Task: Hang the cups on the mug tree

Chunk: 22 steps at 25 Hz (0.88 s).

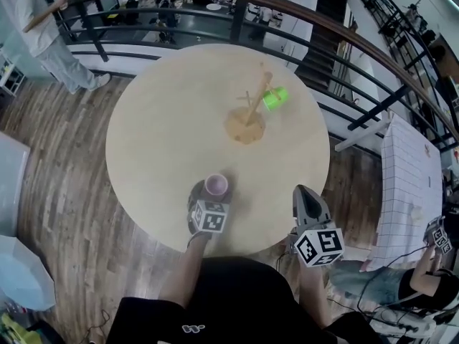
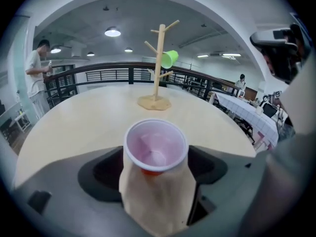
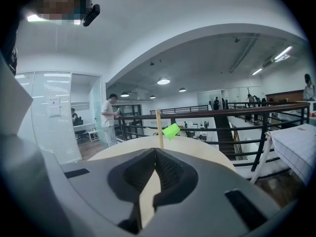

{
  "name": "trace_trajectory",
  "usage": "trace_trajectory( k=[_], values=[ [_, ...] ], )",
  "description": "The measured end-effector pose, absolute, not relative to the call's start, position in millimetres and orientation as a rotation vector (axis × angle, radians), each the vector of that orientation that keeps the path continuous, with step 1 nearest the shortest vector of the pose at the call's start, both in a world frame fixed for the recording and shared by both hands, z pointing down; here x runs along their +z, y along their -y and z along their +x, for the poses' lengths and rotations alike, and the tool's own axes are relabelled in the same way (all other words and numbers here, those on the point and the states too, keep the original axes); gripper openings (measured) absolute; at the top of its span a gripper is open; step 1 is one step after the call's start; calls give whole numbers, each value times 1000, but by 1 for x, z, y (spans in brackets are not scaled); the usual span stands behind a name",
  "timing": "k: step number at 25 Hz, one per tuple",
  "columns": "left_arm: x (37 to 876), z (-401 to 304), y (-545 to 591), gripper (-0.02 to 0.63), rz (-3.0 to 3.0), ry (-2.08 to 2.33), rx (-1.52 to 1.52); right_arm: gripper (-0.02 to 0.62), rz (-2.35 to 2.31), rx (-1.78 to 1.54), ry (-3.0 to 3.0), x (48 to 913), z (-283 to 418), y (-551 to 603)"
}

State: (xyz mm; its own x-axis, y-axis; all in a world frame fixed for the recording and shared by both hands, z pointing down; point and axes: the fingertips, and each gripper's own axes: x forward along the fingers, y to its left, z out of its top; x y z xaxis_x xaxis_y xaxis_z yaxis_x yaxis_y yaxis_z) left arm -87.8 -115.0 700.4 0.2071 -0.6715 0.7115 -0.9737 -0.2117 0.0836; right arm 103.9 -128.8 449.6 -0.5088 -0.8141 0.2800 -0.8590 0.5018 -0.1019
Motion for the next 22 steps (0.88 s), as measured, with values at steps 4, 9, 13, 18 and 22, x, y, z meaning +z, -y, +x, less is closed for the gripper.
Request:
trace_trajectory(
  k=[4, 9, 13, 18, 22],
  values=[
    [698, -98, 125, 400, 1940, 1556, 719, 9, 1434, 357, 2535, 455, 101, 127],
    [686, -101, 127, 397, 1946, 1587, 675, 9, 1410, 375, 2538, 463, 99, 123],
    [668, -112, 130, 357, 1950, 1635, 613, 9, 1391, 382, 2546, 466, 93, 123],
    [615, -136, 143, 348, 1983, 1738, 511, 9, 1377, 400, 2549, 471, 89, 123],
    [563, -147, 154, 347, 2028, 1835, 412, 9, 1371, 417, 2561, 472, 90, 126]
  ],
)
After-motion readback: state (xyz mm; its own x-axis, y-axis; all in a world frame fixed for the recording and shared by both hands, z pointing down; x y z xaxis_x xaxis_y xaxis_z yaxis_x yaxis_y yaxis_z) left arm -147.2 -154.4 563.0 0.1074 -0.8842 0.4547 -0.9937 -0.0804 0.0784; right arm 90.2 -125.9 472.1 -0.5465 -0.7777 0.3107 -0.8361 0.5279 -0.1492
